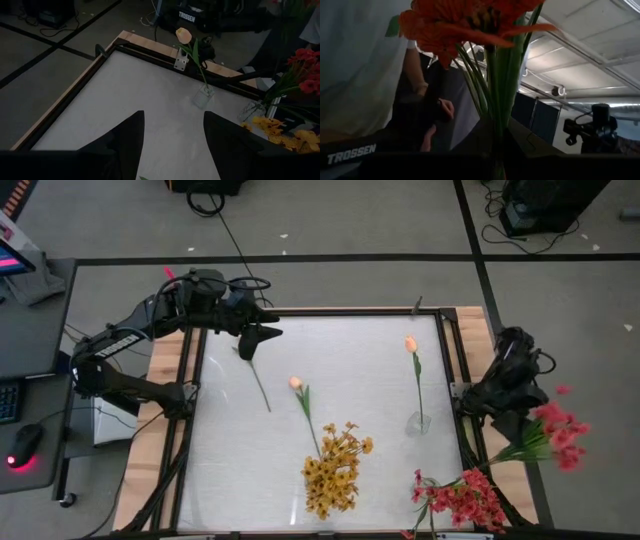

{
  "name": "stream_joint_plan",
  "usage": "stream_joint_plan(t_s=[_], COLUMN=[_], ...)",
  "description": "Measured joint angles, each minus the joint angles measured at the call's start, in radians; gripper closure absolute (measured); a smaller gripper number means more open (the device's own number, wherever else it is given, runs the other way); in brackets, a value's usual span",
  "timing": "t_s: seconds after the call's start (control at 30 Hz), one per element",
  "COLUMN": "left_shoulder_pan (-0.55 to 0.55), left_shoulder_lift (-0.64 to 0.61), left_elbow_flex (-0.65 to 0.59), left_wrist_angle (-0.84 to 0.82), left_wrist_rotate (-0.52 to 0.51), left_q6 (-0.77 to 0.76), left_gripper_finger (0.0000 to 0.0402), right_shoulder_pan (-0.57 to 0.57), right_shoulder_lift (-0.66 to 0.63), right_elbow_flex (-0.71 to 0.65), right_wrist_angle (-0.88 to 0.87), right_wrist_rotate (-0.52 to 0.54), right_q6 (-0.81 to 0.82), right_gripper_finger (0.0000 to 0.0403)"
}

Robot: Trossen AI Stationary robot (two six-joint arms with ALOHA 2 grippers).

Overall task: Sort flowers into vase by color
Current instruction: Put the pink flowers into the bottom right transparent vase

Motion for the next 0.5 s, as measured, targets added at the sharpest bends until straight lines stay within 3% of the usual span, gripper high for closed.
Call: stream_joint_plan(t_s=[0.5], left_shoulder_pan=[0.0], left_shoulder_lift=[0.0], left_elbow_flex=[0.0], left_wrist_angle=[0.0], left_wrist_rotate=[0.0], left_q6=[0.0], left_gripper_finger=[0.0191], right_shoulder_pan=[-0.085], right_shoulder_lift=[0.0], right_elbow_flex=[-0.122], right_wrist_angle=[0.116], right_wrist_rotate=[-0.002], right_q6=[0.059], right_gripper_finger=[0.0375])
